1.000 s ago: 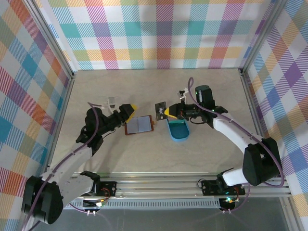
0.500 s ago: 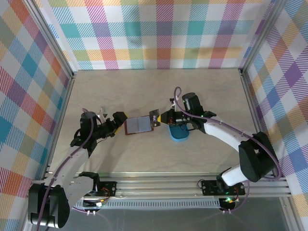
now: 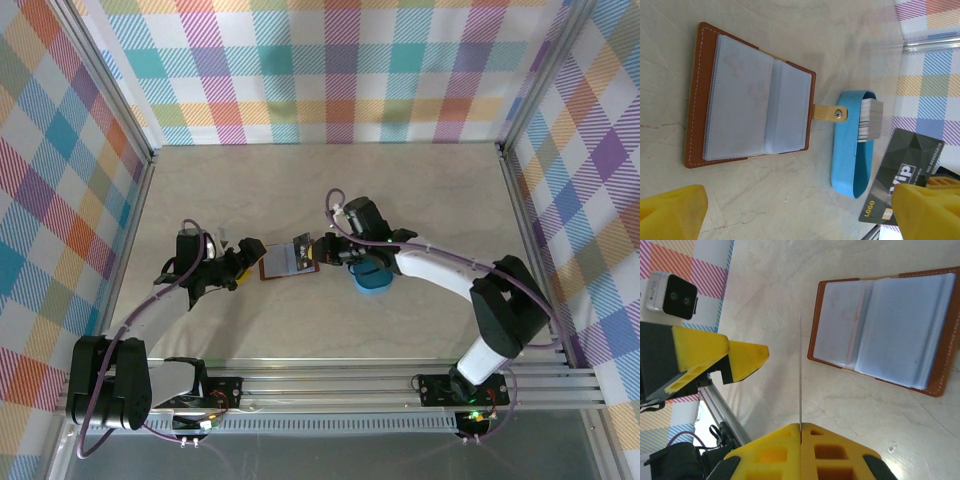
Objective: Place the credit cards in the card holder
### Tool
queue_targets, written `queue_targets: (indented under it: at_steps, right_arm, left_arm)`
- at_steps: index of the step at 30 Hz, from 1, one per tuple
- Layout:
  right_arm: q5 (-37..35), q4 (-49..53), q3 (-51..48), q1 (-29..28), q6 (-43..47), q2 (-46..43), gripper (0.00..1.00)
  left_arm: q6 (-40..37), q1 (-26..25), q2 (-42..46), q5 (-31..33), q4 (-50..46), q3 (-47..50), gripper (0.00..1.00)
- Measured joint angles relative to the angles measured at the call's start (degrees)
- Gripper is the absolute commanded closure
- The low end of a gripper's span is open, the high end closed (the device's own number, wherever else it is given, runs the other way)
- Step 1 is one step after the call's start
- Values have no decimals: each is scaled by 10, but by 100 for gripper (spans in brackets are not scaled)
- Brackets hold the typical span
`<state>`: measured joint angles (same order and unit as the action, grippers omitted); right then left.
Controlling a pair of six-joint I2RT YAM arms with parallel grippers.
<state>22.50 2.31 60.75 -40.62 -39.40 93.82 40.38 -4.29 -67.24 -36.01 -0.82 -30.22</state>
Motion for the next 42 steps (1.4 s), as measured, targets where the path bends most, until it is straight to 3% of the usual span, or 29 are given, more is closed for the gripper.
queue_targets:
  at_steps: [7, 13, 42]
  right_arm:
    - [-17, 18, 52, -3, -5, 68, 100]
    - [-35, 16, 66, -12, -11, 109, 100]
    - [-56, -23, 99, -22, -35, 187, 100]
  left_arm:
    - [-21, 0, -37, 7, 3, 0, 28]
    - [-37, 0, -68, 5, 10, -10, 37]
    - [-70, 0, -201, -10, 59, -47, 48]
